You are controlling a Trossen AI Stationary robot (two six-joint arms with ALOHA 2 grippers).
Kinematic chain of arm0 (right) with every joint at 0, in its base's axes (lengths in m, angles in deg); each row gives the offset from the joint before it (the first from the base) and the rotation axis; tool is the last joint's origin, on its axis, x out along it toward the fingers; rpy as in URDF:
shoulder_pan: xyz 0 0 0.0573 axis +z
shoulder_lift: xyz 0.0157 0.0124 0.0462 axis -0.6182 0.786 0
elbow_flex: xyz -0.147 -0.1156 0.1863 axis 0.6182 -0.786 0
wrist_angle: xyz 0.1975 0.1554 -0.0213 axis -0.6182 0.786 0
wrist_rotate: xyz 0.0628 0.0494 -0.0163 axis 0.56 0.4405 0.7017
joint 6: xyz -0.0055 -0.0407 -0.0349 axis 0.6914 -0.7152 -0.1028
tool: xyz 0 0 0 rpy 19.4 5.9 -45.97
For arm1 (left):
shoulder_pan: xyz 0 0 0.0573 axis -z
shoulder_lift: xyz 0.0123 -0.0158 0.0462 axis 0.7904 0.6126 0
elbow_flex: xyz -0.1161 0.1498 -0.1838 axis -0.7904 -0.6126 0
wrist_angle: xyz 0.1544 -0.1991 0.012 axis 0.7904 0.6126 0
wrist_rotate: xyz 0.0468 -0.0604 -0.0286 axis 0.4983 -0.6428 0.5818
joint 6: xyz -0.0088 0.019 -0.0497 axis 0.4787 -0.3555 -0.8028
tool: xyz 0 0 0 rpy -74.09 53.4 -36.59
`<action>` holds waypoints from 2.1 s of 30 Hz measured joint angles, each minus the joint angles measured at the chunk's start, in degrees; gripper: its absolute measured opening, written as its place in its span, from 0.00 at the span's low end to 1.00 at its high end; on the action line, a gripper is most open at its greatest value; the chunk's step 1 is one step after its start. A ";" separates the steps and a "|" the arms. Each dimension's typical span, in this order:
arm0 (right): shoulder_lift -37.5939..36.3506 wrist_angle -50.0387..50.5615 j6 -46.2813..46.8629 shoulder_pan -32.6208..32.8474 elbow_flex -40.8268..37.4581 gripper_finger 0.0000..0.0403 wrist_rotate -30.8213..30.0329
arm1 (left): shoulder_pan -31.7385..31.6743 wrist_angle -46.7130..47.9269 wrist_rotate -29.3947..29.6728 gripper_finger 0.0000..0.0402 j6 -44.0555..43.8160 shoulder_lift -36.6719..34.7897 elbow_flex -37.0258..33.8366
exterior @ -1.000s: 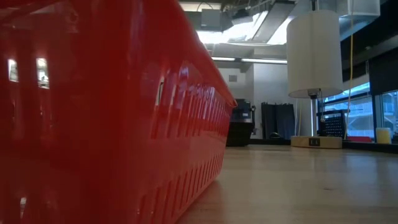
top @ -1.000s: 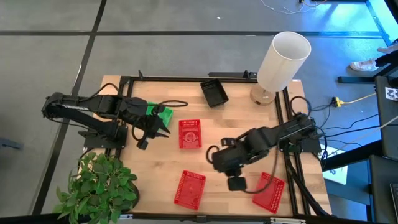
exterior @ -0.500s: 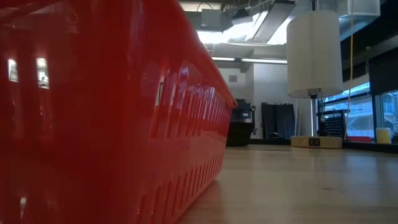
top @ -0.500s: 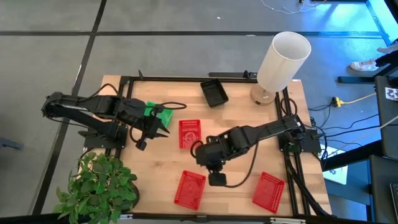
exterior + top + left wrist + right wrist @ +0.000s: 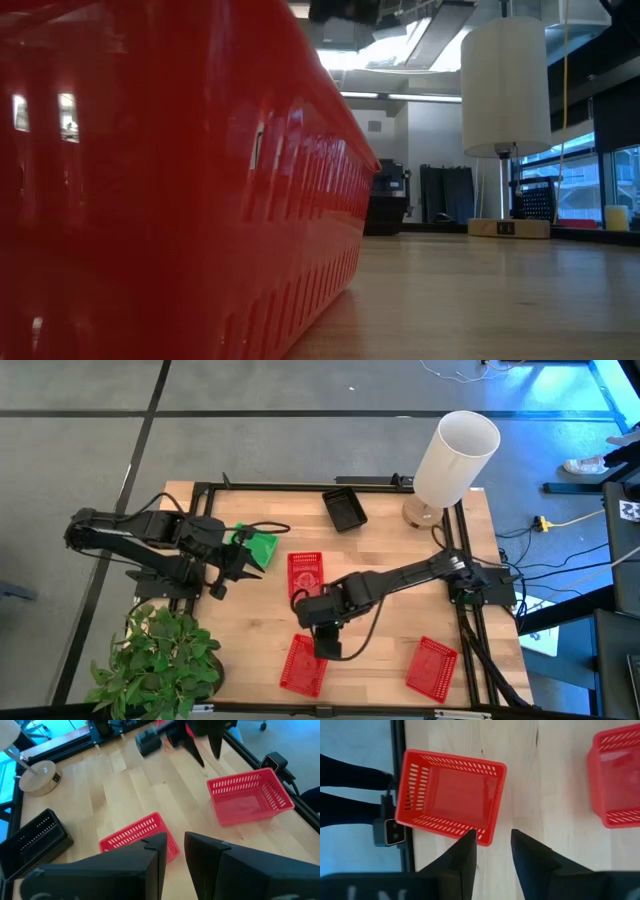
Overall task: Stack baskets by color
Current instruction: Stack the bottom left red bin on the top red bin
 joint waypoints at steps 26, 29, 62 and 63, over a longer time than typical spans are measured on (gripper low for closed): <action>12.29 -4.52 7.41 -0.20 -0.02 0.31 -1.22 | -0.02 2.07 -0.07 0.14 -0.32 -1.84 0.02; 12.29 -4.51 7.39 -0.26 -0.02 0.31 -2.67 | -0.02 2.07 -0.06 0.14 -0.57 -1.84 0.02; 16.82 -4.36 -2.45 -4.97 4.87 0.01 3.46 | -0.02 2.73 0.11 0.14 -0.57 -1.84 0.02; 16.77 -4.02 -2.63 -5.31 5.64 0.01 3.50 | -0.02 2.88 0.11 0.14 -0.57 -1.84 0.02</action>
